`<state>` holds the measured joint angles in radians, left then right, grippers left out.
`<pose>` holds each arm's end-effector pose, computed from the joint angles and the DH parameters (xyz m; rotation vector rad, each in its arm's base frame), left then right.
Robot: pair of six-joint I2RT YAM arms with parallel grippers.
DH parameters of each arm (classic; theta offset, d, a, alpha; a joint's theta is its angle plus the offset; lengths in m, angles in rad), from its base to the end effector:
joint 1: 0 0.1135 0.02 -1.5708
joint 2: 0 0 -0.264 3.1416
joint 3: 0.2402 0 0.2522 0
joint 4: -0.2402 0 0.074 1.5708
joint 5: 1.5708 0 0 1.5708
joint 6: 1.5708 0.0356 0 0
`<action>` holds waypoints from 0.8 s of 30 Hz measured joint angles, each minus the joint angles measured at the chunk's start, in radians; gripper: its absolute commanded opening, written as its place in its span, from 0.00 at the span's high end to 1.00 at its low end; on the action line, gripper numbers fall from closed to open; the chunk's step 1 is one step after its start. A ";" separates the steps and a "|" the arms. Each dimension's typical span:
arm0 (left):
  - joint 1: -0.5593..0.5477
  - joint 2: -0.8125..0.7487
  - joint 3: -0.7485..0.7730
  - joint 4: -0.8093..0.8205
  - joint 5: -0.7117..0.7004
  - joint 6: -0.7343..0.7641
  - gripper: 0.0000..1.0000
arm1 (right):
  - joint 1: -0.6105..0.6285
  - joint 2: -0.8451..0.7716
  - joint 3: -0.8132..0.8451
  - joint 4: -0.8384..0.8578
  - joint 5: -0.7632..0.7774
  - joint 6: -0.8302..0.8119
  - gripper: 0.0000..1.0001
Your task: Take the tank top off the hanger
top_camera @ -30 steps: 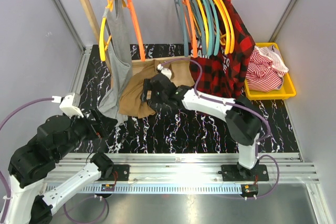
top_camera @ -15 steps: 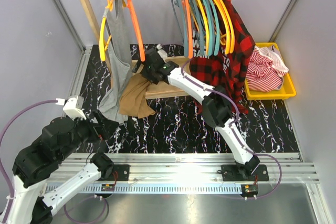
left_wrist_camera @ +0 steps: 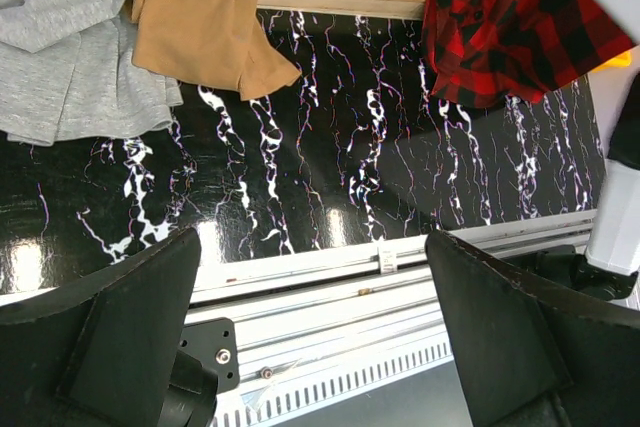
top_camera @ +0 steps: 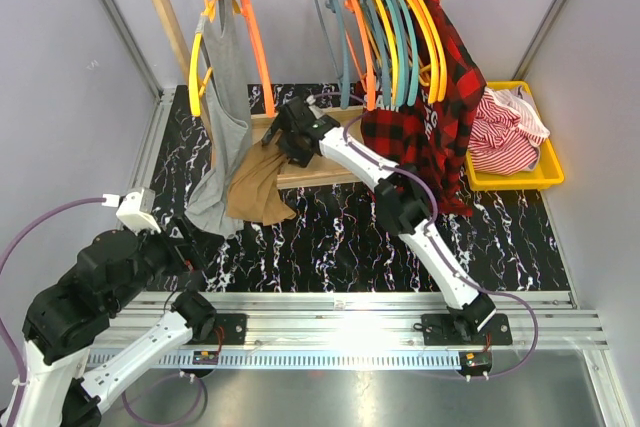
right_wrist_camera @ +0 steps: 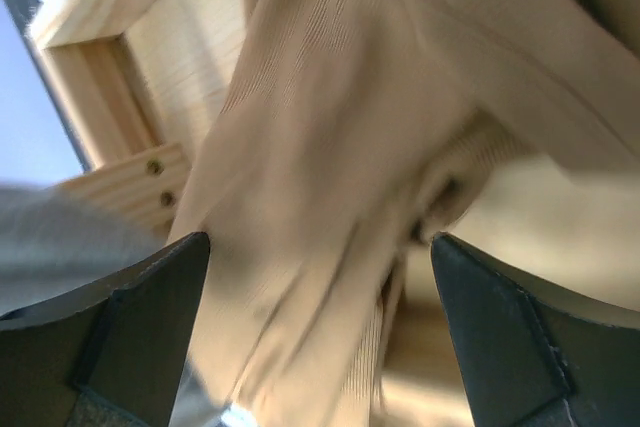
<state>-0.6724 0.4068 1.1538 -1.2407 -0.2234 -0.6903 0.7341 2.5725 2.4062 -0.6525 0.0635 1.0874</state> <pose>0.0145 -0.0015 0.3769 -0.1598 2.1022 -0.6083 0.4238 0.3793 0.1944 0.4765 2.4883 0.7407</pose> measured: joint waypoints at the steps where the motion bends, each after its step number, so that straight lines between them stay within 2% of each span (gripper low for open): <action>1: 0.000 0.000 0.000 0.000 0.000 0.000 0.01 | -0.004 0.042 0.048 -0.005 -0.019 0.000 0.00; 4: 0.000 0.000 0.000 -0.001 -0.004 0.000 0.01 | -0.008 0.109 0.092 -0.002 -0.065 0.004 0.13; 5: 0.000 0.000 0.000 -0.001 -0.006 0.000 0.01 | -0.010 0.105 0.091 0.011 -0.075 0.001 0.27; 6: -0.001 0.000 0.000 -0.001 -0.010 0.000 0.01 | -0.011 0.103 0.080 0.028 -0.086 -0.001 0.35; 7: -0.002 0.000 0.000 -0.001 -0.011 0.000 0.01 | -0.011 0.099 0.048 0.066 -0.104 0.005 0.60; 8: -0.002 0.000 0.000 -0.002 -0.013 0.000 0.01 | -0.010 0.099 0.035 0.074 -0.111 0.002 0.60; 9: -0.003 0.000 0.000 -0.002 -0.015 0.000 0.01 | -0.010 0.097 0.000 0.106 -0.123 0.006 0.86; 11: -0.006 0.000 0.000 -0.002 -0.018 0.000 0.01 | -0.011 0.079 -0.071 0.170 -0.141 0.002 0.99; 16: -0.011 0.000 0.000 0.000 -0.019 0.001 0.01 | -0.018 -0.069 -0.351 0.360 -0.143 -0.005 1.00; 20: -0.012 0.000 -0.012 0.011 -0.019 0.001 0.01 | -0.035 -0.293 -0.655 0.510 -0.165 -0.055 1.00; 24: -0.015 0.001 -0.023 0.025 -0.019 0.002 0.01 | -0.059 -0.532 -0.844 0.580 -0.243 -0.170 1.00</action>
<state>-0.6872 0.4076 1.1305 -1.2156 -0.2420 -0.6888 0.6754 2.0403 1.5623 -0.0723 -0.1795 0.9176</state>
